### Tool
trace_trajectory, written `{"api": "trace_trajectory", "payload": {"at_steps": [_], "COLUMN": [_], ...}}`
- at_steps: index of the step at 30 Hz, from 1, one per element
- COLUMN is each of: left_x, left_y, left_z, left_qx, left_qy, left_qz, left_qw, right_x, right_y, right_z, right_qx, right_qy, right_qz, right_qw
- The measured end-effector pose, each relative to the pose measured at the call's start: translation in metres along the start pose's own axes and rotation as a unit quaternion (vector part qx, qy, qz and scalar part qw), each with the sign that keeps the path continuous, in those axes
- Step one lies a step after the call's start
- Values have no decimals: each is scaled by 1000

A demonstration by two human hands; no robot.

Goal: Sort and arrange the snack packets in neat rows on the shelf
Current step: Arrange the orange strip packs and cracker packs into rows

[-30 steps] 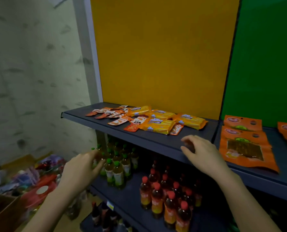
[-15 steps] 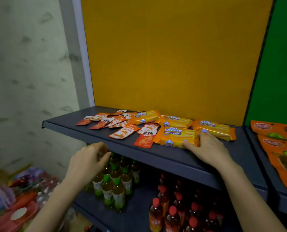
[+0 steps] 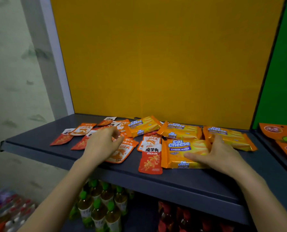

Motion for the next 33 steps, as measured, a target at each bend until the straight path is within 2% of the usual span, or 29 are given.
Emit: {"api": "trace_trajectory", "payload": {"at_steps": [7,10,16,19,25,28,33], "left_x": [48,66,96,109,99,99,94], "left_y": [-70,-83,-102,-112,-113,-115,-117], "left_z": [2,6,6,6,-1,-7,-12], "left_qx": [-44,-83,-109,-105,-148,-146,-152], "left_qy": [-41,30,127,185,310,433,528], "left_qz": [135,193,252,241,181,175,192], "left_qw": [989,977,953,947,922,872,813], "right_x": [-1,-5,-4,0,1,-1,-5], "right_y": [-1,0,4,4,4,3,6], "right_z": [-3,-5,-7,-13,-7,-6,-6], "right_qx": [10,10,34,46,30,27,53], "right_qy": [-78,-128,-184,-191,-215,-224,-269], "right_qz": [20,9,-4,2,2,-18,-75], "right_qw": [997,992,982,981,976,974,959]}}
Point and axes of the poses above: each hand's wrist, its own y-axis away from the middle knuckle, its own x-axis out of the palm, z = x × y, the point moved 8 cm from there along -y, towards the middle knuckle, and after that the axes turned 8 degrees about -y, right-handed, at the moved point
